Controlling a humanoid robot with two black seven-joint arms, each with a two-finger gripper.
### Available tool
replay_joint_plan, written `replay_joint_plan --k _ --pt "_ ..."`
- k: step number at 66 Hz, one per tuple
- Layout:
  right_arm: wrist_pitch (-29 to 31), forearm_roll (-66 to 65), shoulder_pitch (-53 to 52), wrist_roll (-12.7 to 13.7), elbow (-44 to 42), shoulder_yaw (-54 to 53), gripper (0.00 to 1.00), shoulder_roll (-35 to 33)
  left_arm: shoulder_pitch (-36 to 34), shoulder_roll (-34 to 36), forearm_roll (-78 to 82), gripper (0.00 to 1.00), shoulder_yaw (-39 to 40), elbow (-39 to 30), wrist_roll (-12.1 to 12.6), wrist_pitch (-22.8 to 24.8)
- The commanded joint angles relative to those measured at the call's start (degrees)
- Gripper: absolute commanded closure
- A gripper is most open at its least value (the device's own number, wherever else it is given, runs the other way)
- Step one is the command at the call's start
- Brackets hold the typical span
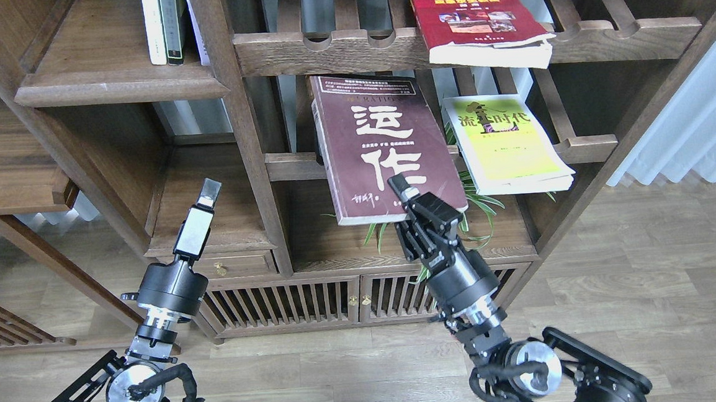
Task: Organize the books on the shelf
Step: 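Tip the maroon book outward and pull it off the shelf with right gripper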
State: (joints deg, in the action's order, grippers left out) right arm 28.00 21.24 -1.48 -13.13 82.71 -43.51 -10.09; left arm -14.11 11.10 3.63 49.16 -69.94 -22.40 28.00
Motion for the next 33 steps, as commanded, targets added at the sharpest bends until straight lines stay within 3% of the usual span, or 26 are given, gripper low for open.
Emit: replay_joint_plan --k 1,21,33 --pt "0.0 -2.3 2.9 1.0 0.1 0.0 0.94 0.7 0.0 0.6 -0.5 0.01 -0.9 -0.5 1.5 0.0" --pt "0.0 -3.3 4.1 3.6 -0.2 0.4 0.94 0.7 0.0 4.0 -2.5 0.01 -6.5 -2.7 2.7 0.0" --pt "0.0 -5.9 4.5 6.4 -1.7 0.4 0.93 1.1 1.6 3.9 -5.2 0.01 -9.0 -4.6 5.8 0.0"
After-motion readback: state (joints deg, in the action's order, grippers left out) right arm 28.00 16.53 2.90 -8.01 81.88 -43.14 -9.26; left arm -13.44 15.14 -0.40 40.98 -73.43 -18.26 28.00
